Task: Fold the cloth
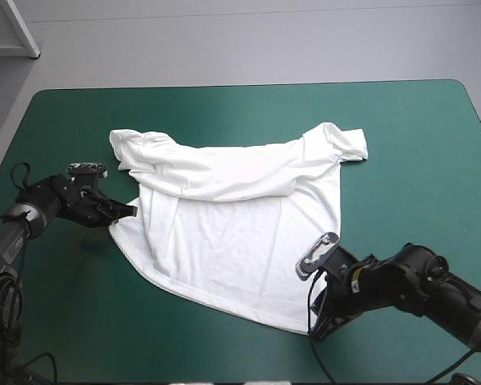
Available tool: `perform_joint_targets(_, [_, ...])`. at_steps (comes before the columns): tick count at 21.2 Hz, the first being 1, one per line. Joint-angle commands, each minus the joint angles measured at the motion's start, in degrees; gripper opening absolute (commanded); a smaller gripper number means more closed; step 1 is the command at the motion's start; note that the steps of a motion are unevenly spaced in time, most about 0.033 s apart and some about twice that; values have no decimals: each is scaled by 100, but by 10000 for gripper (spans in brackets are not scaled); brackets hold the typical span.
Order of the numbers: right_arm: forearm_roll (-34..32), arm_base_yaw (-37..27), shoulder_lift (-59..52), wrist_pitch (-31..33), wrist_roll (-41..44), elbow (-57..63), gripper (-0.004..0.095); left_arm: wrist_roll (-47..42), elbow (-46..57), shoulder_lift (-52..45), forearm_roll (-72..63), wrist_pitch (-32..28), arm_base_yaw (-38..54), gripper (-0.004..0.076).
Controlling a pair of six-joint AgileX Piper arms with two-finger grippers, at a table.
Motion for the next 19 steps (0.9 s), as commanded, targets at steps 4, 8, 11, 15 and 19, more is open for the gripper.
perform_joint_targets(4, [-943,1137,447,25,956,-146,460,51,-73,-109,-316,62,-27,19])
perform_joint_targets(8, [-829,1137,704,47,946,-137,588,51,-73,-109,-326,71,-27,19])
perform_joint_targets(11, [-883,1137,835,-34,930,21,550,51,-73,-109,-326,61,-27,19])
perform_joint_targets(15, [-921,1137,1048,-437,930,249,535,51,-73,-109,-326,61,-27,19])
perform_joint_targets(19, [-921,1137,1228,-726,969,260,475,51,-73,-109,-326,69,-27,19])
